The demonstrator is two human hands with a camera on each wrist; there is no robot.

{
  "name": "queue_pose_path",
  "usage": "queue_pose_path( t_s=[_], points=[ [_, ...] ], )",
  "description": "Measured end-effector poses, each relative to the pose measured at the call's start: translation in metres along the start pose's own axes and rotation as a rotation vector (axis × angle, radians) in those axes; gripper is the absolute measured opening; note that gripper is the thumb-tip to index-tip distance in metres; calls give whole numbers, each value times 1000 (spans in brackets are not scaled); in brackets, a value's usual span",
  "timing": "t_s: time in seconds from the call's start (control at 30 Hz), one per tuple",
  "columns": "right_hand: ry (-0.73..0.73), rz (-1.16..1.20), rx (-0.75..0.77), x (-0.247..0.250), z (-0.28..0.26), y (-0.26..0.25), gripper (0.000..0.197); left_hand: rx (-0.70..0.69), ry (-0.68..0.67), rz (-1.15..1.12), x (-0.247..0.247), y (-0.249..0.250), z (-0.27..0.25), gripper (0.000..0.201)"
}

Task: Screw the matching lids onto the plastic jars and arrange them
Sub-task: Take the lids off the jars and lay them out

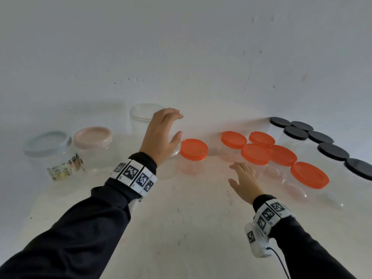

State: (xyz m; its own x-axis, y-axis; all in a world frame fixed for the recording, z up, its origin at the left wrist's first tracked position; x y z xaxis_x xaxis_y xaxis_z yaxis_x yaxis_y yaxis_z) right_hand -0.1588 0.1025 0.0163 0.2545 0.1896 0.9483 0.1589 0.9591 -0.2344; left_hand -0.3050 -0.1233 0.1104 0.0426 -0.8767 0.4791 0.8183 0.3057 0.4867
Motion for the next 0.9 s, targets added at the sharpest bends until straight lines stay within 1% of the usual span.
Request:
queue_pose_path(
  t_s=[0.1, 0.2, 0.3, 0.43, 0.5, 0.53, 0.6, 0.63, 0.73, 0.8, 0.9],
  points=[
    [73, -40, -28, 11, -5, 30, 43, 16, -99, -43, -38, 18, -11, 39],
    [108, -114, -59, 27, -13, 65, 42, 40, -206, -68, -85, 38, -20, 41],
    [118, -161, -51, 46, -24, 103, 42, 11, -316, -61, -139, 59, -21, 42],
    [155, -183, -27, 67, -43, 151, 42, 35, -441, -24, -210, 86, -16, 44],
    [171, -189, -18, 72, -51, 171, 42, 66, -526, 9, -239, 97, -16, 51],
    [172, -185, -21, 74, -54, 179, 43, 68, -571, 27, -252, 102, -16, 58],
    [150, -177, -22, 75, -59, 193, 47, 67, -637, 92, -273, 111, -14, 72],
    [122, -168, -22, 75, -61, 199, 52, 69, -656, 146, -283, 115, -12, 74],
    [-35, -142, -53, 70, -65, 209, 65, 105, -693, 298, -303, 121, -6, 79],
    [-116, -164, -52, 67, -69, 211, 67, 142, -705, 349, -311, 122, -3, 81],
    [-136, -149, -22, 70, -71, 212, 64, 209, -736, 404, -318, 117, -1, 80]
  ],
)
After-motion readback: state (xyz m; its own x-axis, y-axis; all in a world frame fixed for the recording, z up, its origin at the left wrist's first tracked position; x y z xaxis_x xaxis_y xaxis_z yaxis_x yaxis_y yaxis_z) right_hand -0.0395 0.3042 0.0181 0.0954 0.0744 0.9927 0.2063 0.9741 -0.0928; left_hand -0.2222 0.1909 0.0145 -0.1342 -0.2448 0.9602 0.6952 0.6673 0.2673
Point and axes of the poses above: each hand's wrist, its own z-axis towards the middle knuckle, its own x-axis out of the back of the hand, y = z × x, the point moved 2 cm from there along z, towards the middle knuckle, and after that the axes turned 13 degrees about x, right-handed, at the moved point
